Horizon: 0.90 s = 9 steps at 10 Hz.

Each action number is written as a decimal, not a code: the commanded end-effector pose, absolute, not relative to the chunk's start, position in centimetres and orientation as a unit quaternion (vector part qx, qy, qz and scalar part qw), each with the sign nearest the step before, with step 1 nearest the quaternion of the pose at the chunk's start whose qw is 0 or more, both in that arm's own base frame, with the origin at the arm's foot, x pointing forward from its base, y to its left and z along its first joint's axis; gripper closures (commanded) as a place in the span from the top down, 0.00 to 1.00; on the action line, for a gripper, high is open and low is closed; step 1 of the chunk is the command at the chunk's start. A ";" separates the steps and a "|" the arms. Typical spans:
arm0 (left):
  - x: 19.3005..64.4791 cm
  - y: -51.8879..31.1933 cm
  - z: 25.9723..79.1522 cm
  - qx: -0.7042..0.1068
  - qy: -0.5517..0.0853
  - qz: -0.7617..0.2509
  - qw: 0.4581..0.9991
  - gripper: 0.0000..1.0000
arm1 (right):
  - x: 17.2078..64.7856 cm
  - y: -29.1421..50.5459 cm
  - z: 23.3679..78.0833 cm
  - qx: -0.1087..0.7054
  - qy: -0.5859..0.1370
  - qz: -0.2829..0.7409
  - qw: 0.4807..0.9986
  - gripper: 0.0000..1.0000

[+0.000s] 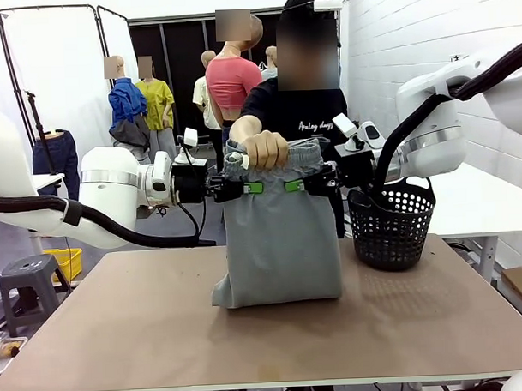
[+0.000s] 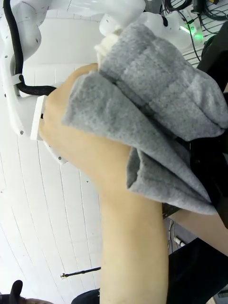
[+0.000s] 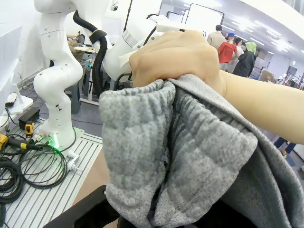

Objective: Fold the training pants.
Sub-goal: Release the ends of the Training pants and then grab the overlapped ends.

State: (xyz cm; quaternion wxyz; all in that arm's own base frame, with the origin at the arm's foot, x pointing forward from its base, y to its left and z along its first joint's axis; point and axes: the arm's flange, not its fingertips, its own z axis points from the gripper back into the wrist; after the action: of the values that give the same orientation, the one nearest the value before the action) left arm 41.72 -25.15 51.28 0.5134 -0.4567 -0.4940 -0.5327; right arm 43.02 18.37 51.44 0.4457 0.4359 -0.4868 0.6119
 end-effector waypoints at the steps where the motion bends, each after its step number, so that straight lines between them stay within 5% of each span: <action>1: 41.6 -25.1 51.6 -0.452 -0.498 -0.533 0.513 0.00 | 42.6 18.3 51.6 0.443 -0.494 0.605 0.440 0.00; 9: 41.6 -25.1 51.6 -0.452 -0.498 -0.533 0.513 0.00 | 42.6 18.3 51.6 0.443 -0.494 0.605 0.440 0.00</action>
State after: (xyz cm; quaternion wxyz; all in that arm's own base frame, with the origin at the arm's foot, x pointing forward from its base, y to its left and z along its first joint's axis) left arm 41.75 -25.16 51.41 0.5126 -0.4563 -0.4949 -0.5330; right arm 43.01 18.37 51.46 0.4455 0.4357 -0.4869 0.6120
